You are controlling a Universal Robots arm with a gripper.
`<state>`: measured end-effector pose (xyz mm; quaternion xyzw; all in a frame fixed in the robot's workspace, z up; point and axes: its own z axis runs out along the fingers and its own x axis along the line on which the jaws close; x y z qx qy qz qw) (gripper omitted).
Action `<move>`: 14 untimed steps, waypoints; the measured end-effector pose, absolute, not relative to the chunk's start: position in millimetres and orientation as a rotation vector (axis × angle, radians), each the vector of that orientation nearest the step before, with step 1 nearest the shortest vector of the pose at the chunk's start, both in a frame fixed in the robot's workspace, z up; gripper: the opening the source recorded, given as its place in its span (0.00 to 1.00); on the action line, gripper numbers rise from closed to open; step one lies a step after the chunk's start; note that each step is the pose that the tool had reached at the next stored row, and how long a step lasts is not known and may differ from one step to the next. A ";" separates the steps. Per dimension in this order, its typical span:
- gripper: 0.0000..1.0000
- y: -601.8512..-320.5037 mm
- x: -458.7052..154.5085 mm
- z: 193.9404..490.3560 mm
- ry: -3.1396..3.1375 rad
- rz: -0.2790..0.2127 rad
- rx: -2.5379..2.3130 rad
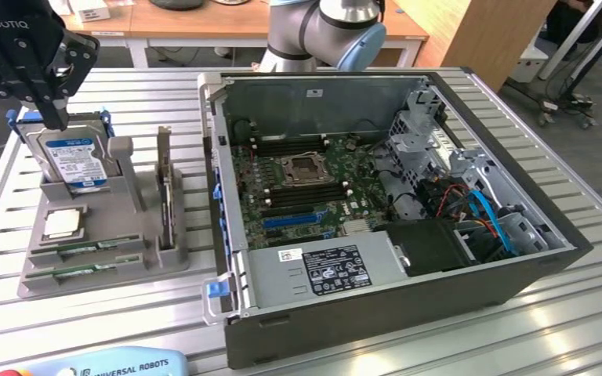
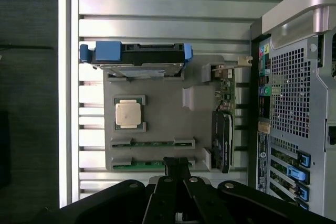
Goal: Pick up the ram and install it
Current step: 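Pick up the ram and move it above insertion slot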
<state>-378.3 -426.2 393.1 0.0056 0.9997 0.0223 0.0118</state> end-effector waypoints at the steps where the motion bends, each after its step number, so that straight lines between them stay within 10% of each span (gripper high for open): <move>1: 0.10 -426.2 -378.3 393.2 3.117 0.069 0.017; 14: 0.10 -426.2 -378.3 392.7 3.115 0.071 -0.167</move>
